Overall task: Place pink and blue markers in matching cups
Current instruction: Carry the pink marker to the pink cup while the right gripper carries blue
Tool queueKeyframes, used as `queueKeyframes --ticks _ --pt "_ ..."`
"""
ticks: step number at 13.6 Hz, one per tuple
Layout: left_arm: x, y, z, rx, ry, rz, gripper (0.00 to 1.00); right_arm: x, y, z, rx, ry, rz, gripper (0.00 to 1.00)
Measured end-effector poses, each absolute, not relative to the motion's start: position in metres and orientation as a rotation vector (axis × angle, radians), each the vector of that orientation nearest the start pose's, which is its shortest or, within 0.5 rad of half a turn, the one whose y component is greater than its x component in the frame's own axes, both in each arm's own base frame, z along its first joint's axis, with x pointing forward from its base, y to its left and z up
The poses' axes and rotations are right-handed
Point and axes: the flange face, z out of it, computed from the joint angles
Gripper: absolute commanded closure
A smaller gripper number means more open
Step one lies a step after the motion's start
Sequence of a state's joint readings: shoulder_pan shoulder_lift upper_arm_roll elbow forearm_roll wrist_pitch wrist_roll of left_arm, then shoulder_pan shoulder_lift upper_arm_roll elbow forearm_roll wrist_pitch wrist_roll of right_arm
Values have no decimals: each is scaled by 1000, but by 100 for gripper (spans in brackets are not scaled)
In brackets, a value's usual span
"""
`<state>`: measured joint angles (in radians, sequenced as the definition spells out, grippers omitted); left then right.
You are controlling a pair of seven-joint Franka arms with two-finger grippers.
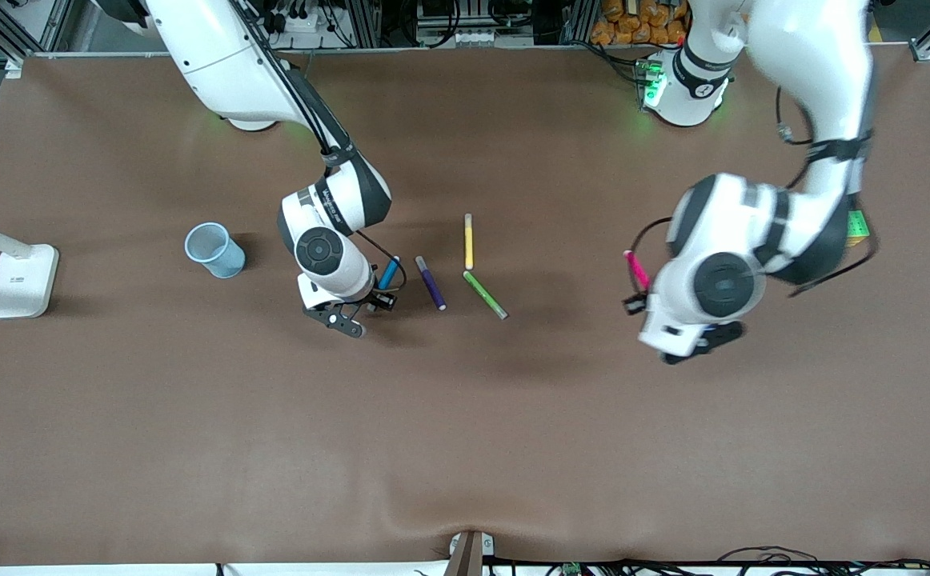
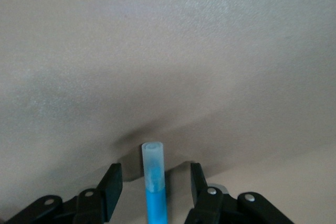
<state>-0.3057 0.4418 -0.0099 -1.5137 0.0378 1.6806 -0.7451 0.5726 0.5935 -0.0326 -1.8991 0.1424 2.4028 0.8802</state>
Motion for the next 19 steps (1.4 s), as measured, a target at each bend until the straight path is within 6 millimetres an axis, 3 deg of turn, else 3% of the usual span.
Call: queueKeyframes --ticks 1,2,4,6,7,9,11,12,16,19 --pt "623 -177 411 -2904 -658 295 100 531 322 178 -3062 692 179 81" --pt "623 -156 433 -2916 -693 263 100 531 323 178 -3060 693 175 98" --pt "614 -124 467 -2934 -739 211 100 532 323 179 -3054 697 164 100" --pt "596 -112 483 -2938 -729 165 100 534 321 179 -3053 707 162 100" --pt "587 -106 479 -2931 -689 117 100 535 319 179 -3053 712 160 100" --pt "576 -80 452 -2952 -598 19 100 537 313 181 -3060 728 180 100" --pt "561 -54 425 -2984 -515 -28 100 544 302 195 -3075 707 217 100" --pt "553 -46 422 -2993 -486 -42 100 548 295 207 -3083 667 235 100" --pt "522 -31 422 -3012 -426 -115 100 565 237 264 -3107 375 335 100" --pt "505 -18 377 -3029 -439 -197 100 572 180 314 -3079 96 325 100"
